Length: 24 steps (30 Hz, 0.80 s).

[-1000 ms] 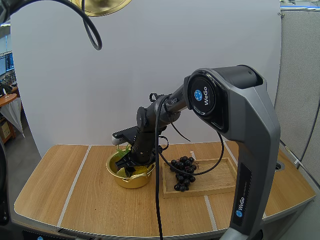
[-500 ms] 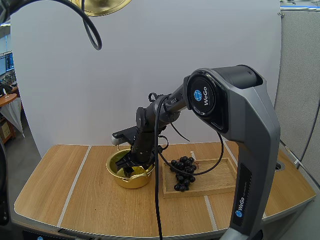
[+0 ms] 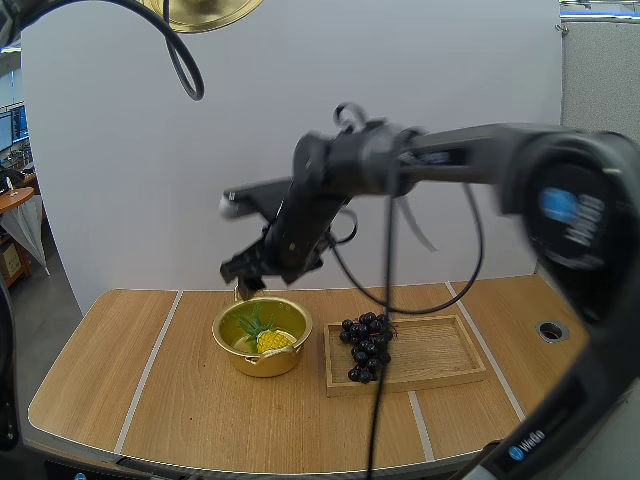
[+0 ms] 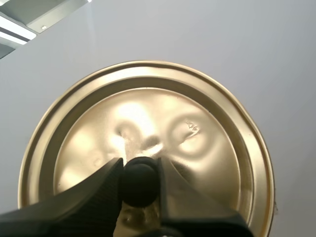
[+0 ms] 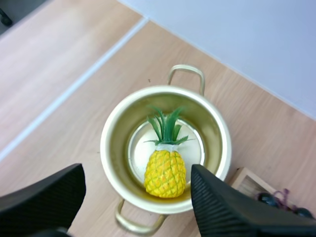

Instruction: Open the pot, put the pineapple inside, and close it

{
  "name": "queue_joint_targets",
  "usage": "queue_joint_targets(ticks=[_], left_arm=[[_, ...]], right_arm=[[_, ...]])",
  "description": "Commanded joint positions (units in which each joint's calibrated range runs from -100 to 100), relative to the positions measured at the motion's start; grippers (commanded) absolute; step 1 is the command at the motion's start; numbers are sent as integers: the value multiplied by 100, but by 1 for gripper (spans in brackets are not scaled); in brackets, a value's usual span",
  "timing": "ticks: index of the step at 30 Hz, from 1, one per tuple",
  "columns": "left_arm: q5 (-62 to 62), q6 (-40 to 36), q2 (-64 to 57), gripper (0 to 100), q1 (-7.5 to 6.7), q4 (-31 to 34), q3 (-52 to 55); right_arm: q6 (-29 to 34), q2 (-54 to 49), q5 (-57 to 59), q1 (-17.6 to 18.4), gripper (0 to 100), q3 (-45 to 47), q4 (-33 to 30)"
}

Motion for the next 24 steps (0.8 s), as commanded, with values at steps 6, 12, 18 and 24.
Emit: queue_joint_targets(ticks=[6,12,18,24], left_arm=[[-191,-61,-27,0,-16,50,-48],[-191,-61,-27,0,-16,50,-48],[-191,-61,-27,0,-16,50,-48],[-191,-61,-27,0,-16,50,-48]], right_arm=[[107,-2860,1844,-2,100,-30,-27],[127,-4200,2955,-2,100,-30,-67],[127,-5337,3103,-2,100,-11,-80],[482,-6398,3103,-2,100,586,-679]])
